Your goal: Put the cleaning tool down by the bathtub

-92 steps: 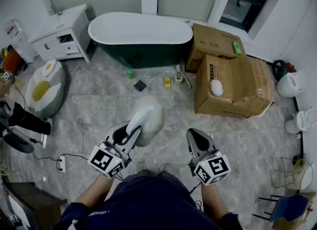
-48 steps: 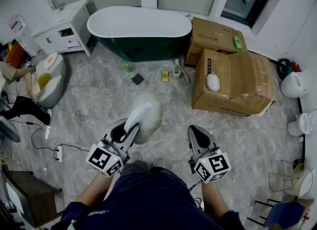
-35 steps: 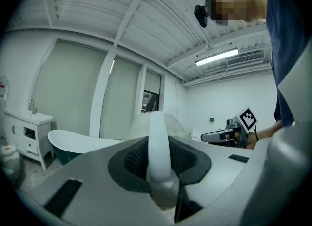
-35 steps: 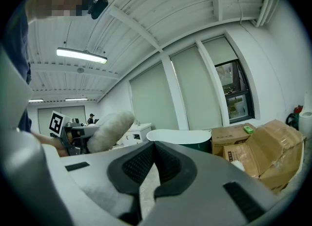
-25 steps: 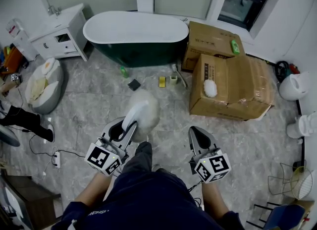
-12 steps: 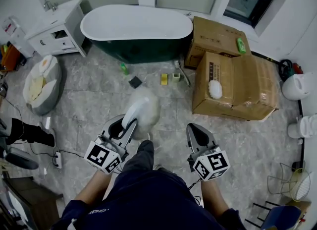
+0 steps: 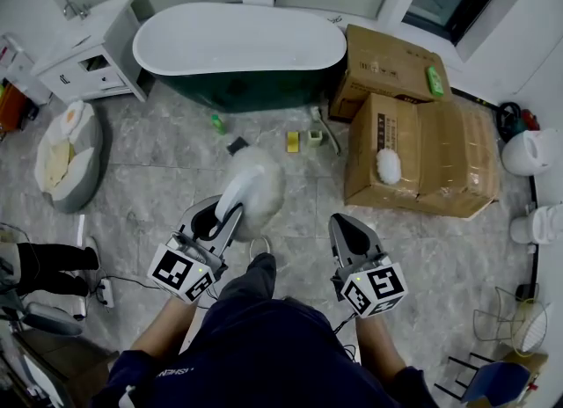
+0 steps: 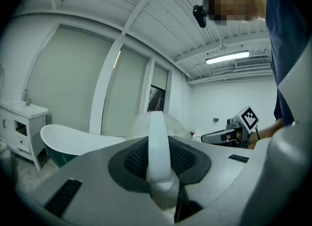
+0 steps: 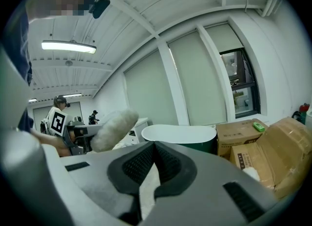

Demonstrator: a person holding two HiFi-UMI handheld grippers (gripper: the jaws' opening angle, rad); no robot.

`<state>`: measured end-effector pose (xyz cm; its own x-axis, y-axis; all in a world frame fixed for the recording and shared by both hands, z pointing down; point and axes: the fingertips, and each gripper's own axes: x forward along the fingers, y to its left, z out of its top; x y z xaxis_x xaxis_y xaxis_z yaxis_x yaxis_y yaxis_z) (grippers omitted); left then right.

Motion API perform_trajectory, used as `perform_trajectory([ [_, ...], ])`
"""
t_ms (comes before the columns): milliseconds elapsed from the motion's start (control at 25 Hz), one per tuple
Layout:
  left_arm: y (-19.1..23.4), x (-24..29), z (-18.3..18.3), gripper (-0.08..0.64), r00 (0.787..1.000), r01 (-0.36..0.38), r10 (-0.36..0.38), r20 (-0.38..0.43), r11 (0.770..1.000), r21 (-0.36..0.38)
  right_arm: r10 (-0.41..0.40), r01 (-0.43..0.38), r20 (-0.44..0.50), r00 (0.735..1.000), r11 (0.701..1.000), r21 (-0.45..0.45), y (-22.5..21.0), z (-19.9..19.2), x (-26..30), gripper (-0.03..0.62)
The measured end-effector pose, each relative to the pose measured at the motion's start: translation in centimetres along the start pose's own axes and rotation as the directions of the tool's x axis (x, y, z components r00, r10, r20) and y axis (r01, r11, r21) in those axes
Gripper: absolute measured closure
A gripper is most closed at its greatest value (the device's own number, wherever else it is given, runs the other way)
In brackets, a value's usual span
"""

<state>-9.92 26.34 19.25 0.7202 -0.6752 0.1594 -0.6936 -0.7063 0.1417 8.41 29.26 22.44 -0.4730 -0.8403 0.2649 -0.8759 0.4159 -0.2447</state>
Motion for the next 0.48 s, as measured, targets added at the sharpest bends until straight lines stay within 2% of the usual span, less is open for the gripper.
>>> perform_trajectory([
  [480,9.1,5.4,2.0,0.451,0.999,0.046,-0.046,-0.012,0.999,-0.004,-0.043,0.043,-0.016,0.999,0.999,0.009,-2.1,3.1,9.3,0.588],
])
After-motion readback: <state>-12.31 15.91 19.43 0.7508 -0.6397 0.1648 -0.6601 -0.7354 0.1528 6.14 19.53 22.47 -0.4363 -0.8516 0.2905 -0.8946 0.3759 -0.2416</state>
